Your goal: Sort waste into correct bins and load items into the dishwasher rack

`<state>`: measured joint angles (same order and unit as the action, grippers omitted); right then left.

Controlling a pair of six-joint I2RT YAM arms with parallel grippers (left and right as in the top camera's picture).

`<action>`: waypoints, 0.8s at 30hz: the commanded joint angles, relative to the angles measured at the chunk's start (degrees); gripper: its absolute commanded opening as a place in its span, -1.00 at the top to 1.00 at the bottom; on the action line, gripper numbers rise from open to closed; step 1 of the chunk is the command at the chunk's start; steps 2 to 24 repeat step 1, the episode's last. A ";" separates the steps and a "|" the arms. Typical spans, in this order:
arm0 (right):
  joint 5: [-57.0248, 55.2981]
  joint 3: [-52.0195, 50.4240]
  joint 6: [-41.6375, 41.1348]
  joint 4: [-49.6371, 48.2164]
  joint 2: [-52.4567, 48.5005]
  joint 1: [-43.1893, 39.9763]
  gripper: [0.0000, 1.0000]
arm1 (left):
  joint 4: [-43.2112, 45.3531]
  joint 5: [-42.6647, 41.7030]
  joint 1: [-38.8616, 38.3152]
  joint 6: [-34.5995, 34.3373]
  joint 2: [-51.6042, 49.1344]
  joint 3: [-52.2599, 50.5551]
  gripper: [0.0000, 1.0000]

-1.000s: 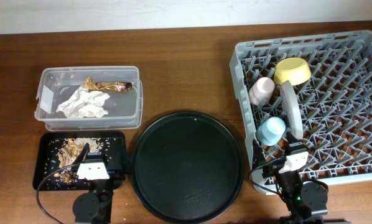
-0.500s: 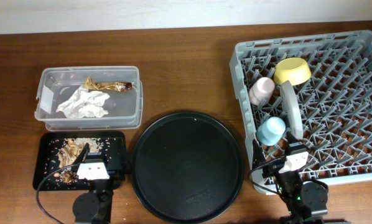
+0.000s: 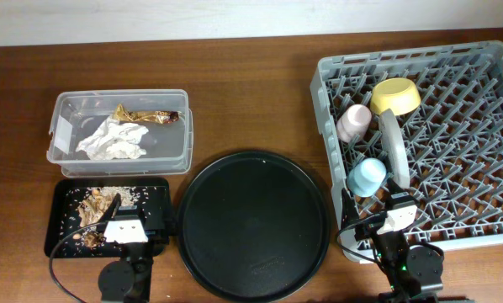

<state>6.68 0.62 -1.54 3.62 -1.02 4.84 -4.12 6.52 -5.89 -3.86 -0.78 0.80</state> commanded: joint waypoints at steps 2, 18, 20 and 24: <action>-0.31 -0.31 -0.46 0.28 0.33 0.39 -0.97 | -0.02 0.83 -0.24 1.14 0.48 -0.28 -0.98; -0.31 -0.31 -0.46 0.28 0.33 0.39 -0.97 | -0.02 0.83 -0.24 1.14 0.48 -0.28 -0.98; -0.31 -0.31 -0.46 0.28 0.33 0.39 -0.97 | -0.02 0.83 -0.24 1.14 0.48 -0.28 -0.98; -0.31 -0.31 -0.46 0.28 0.33 0.39 -0.97 | -0.02 0.83 -0.24 1.14 0.48 -0.28 -0.98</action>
